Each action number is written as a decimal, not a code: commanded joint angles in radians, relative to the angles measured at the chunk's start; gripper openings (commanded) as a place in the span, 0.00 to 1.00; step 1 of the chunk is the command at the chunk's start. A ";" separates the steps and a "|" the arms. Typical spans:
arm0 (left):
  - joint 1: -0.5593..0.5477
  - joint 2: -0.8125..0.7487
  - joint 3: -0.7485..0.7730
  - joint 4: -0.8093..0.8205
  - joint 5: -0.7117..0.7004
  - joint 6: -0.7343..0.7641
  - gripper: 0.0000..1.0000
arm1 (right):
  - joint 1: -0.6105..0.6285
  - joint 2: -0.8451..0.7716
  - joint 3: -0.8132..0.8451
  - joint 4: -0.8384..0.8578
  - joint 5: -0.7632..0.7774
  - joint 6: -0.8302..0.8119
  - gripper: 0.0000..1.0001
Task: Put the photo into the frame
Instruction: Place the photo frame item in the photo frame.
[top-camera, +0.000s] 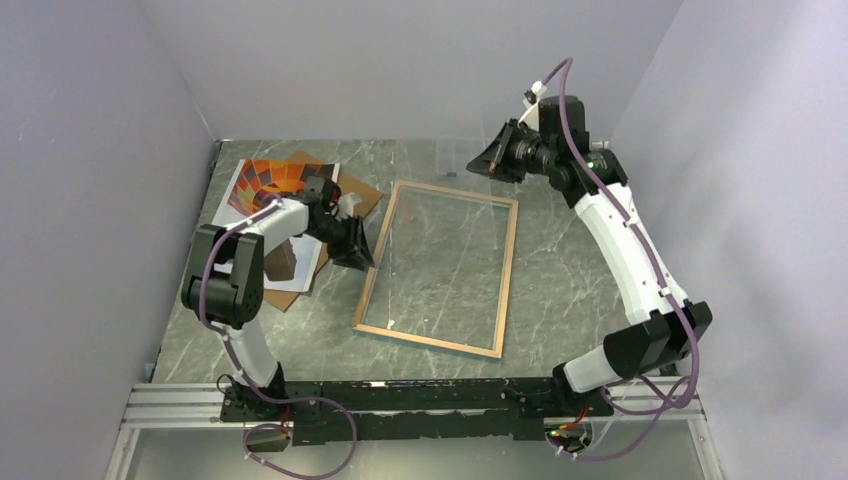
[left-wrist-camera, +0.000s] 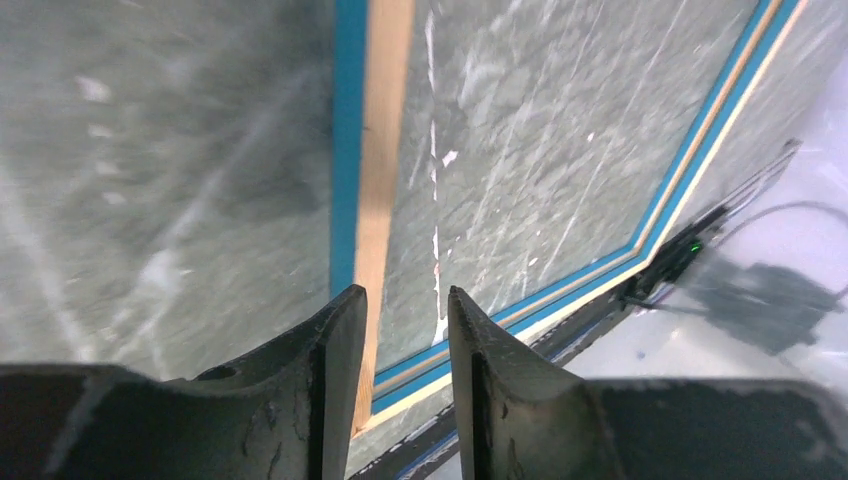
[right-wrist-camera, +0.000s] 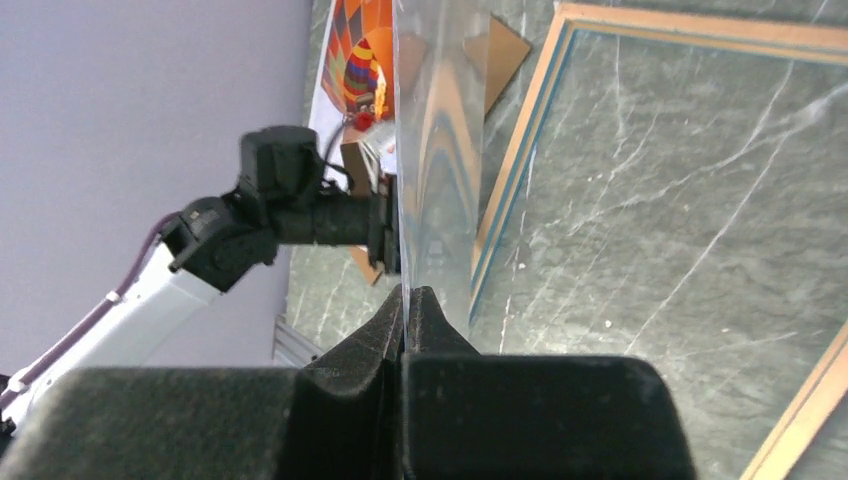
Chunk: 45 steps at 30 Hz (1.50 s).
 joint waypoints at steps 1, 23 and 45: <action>0.168 -0.059 0.132 -0.042 0.074 0.020 0.44 | 0.027 -0.098 -0.174 0.295 -0.018 0.173 0.00; 0.453 -0.060 0.196 -0.053 -0.050 0.117 0.91 | 0.083 -0.288 -1.057 1.082 0.104 0.340 0.00; 0.108 0.049 0.184 -0.032 -0.239 0.150 0.67 | 0.078 -0.412 -1.270 1.025 0.268 0.288 0.00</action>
